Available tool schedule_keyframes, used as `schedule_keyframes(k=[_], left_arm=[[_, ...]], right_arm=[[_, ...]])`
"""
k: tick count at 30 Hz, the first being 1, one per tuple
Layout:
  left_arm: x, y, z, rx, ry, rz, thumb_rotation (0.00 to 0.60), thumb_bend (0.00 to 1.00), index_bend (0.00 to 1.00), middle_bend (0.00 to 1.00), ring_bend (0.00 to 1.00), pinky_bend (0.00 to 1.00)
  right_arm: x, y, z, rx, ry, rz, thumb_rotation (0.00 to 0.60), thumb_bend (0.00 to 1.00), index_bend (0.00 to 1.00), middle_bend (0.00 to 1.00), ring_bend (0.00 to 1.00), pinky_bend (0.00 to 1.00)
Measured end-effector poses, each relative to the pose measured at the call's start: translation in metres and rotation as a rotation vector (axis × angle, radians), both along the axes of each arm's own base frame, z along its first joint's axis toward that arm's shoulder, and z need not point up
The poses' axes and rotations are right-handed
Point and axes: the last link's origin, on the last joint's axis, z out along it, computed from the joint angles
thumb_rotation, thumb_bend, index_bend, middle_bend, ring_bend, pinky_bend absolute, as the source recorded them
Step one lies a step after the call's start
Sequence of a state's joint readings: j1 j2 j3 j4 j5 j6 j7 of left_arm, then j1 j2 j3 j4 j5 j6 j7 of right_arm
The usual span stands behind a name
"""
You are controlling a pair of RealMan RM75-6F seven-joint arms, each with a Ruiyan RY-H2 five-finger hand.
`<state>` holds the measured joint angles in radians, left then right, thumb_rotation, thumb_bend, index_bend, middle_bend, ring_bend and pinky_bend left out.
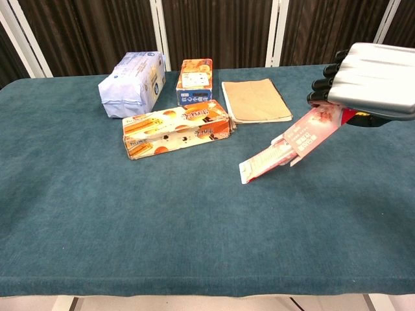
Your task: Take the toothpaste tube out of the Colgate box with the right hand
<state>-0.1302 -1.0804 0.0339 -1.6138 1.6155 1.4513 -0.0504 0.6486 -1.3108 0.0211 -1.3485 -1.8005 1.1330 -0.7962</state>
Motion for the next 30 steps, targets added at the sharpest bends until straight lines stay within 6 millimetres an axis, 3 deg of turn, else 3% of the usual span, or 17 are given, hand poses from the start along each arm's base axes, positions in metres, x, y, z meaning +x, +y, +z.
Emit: schedule_keyframes(k=[8, 15, 20, 25, 30], left_arm=[[-0.001, 0.0, 0.001, 0.005, -0.005, 0.004, 0.6, 0.51, 0.41, 0.5, 0.43, 0.62], [0.0, 0.0, -0.001, -0.002, 0.0, 0.004, 0.6, 0.51, 0.41, 0.5, 0.43, 0.62], [0.0, 0.0, -0.001, -0.007, 0.001, 0.007, 0.6, 0.51, 0.41, 0.5, 0.43, 0.62], [0.001, 0.0, -0.001, -0.007, 0.0, 0.006, 0.6, 0.51, 0.41, 0.5, 0.43, 0.62], [0.001, 0.0, -0.002, -0.009, 0.0, 0.003, 0.6, 0.51, 0.41, 0.5, 0.43, 0.62]], right_arm=[[0.008, 0.0, 0.015, 0.033, -0.135, -0.076, 0.6, 0.31, 0.5, 0.44, 0.43, 0.49], [0.025, 0.004, 0.046, 0.177, -0.442, -0.343, 0.6, 0.31, 0.46, 0.44, 0.43, 0.49], [0.023, 0.001, 0.066, 0.159, -0.546, -0.455, 0.6, 0.31, 0.46, 0.44, 0.43, 0.49], [0.015, -0.002, 0.064, 0.13, -0.529, -0.486, 0.6, 0.31, 0.46, 0.44, 0.43, 0.49], [0.001, -0.004, 0.044, 0.138, -0.555, -0.49, 0.6, 0.31, 0.46, 0.44, 0.43, 0.49]])
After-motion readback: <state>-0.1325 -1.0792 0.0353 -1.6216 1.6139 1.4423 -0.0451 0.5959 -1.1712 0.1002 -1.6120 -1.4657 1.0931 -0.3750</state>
